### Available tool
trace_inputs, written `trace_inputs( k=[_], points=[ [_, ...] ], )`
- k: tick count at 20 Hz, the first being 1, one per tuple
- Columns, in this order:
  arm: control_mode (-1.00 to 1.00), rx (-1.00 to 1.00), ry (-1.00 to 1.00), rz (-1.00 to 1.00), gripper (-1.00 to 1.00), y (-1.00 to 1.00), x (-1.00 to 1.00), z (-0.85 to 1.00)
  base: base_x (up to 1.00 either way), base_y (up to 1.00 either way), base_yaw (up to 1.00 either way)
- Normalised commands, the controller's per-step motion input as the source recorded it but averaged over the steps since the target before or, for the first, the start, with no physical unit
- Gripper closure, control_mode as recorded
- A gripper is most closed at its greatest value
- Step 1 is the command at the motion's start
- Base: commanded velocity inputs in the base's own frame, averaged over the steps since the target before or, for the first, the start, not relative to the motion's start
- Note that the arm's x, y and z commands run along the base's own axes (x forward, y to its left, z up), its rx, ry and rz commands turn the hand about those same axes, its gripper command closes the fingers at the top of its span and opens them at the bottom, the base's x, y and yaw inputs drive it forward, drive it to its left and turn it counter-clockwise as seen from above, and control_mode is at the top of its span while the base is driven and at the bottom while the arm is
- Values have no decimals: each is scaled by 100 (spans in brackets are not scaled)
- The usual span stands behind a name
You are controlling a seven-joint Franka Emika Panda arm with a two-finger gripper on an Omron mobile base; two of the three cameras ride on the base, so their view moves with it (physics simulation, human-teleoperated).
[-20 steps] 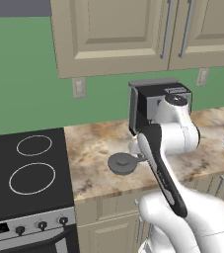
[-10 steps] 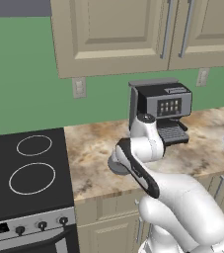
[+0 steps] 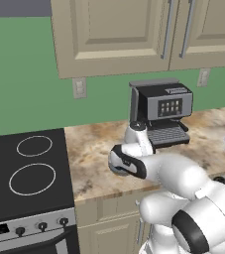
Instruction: Grab the garlic and onion from the fridge, place them in the blender, close the lid, and turn on the blender to create a marinade.
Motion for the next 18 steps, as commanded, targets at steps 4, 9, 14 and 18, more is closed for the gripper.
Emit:
trace_inputs(
  k=[4, 9, 14, 18],
  points=[
    [-100, 0, 7, 0, -100, 0, 10, 0, 0, 0, 0],
    [-100, 0, 10, 0, -100, 0, 10, -8, 0, 0, 0],
    [-100, 0, 6, 0, -100, 0, 22, -37, 0, 0, 0],
    [-100, 0, 5, 0, -100, 0, 20, -35, 0, 0, 0]
  ],
)
